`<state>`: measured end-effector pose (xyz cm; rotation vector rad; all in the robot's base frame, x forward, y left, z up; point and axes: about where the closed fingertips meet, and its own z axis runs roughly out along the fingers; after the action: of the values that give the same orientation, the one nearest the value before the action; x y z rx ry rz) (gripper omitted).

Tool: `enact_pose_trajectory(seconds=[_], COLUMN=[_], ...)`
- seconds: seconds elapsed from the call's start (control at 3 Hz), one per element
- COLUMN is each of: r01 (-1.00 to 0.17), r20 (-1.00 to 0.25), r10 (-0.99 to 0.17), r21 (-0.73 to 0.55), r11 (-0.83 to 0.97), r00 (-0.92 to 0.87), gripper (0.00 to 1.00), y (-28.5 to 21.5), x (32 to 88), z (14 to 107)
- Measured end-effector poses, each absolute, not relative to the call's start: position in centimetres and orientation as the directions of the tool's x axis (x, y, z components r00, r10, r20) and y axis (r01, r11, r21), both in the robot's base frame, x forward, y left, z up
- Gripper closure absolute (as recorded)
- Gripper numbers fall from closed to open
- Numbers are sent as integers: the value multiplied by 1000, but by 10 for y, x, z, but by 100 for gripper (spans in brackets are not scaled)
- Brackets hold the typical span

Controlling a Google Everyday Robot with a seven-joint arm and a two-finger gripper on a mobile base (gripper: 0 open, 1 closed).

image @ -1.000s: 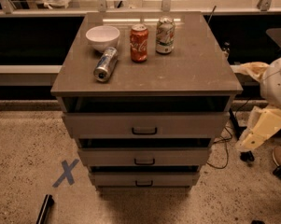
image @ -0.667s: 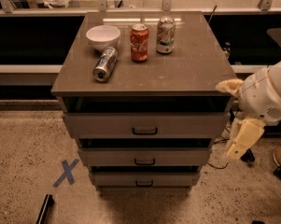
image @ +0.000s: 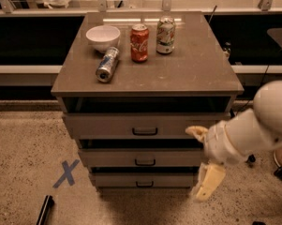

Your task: Open bottom drawer

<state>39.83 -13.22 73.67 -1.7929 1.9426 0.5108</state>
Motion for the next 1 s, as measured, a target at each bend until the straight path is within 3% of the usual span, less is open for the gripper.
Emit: enact_pose_trajectory(seconds=[0.67,1.0], r01=[-997,-996], r20=[-531,-538], r10=[-845,-839], r21=[-10,67], r11=[80,59], r00=[-63,-86], gripper=[0,0], y=[-126,-120], x=[397,406], z=[711,655])
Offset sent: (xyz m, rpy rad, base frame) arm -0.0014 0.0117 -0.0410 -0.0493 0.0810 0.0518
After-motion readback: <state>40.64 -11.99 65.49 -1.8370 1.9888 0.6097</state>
